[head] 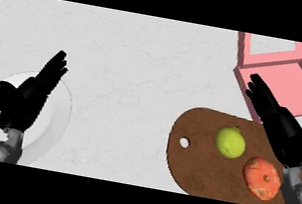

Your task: Pick the squash from the cutting board and place it in the cardboard box

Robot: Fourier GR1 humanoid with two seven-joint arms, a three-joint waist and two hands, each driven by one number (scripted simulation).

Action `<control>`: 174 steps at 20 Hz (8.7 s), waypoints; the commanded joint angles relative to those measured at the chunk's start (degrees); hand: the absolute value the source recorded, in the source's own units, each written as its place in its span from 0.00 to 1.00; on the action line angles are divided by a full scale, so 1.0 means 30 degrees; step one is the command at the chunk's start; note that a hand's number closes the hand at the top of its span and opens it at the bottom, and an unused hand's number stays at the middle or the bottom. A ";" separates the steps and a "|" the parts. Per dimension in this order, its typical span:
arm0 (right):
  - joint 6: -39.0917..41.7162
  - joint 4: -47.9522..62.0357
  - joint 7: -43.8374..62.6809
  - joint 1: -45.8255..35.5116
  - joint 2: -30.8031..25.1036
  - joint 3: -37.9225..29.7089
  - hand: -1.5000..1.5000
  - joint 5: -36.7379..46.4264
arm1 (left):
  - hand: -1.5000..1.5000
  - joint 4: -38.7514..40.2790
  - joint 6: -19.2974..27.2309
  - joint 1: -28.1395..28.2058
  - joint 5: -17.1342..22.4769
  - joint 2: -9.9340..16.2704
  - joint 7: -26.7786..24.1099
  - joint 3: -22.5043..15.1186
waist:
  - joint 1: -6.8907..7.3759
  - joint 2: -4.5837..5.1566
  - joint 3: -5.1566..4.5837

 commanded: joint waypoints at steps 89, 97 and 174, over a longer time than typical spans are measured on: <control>0.1575 -0.3089 1.3462 0.7171 0.4787 0.0417 0.00 2.5304 | 0.50 -0.0365 -0.5025 -0.1469 -0.3867 -0.3865 -0.0766 -0.0464 | -0.0405 0.0173 0.0178; 0.2744 -0.3705 1.1809 0.7011 0.3929 -0.0672 1.00 2.4402 | 0.50 0.0938 -0.5455 -0.3299 -0.3754 -0.3518 -0.0258 0.0814 | -0.0486 0.0186 0.0176; 0.3478 1.2452 -0.7613 -1.1383 -0.2909 -0.4844 1.00 1.6593 | 0.50 0.1038 -0.6057 -0.1952 -0.4693 -0.4475 -0.2074 0.0457 | -0.0023 0.0288 0.0169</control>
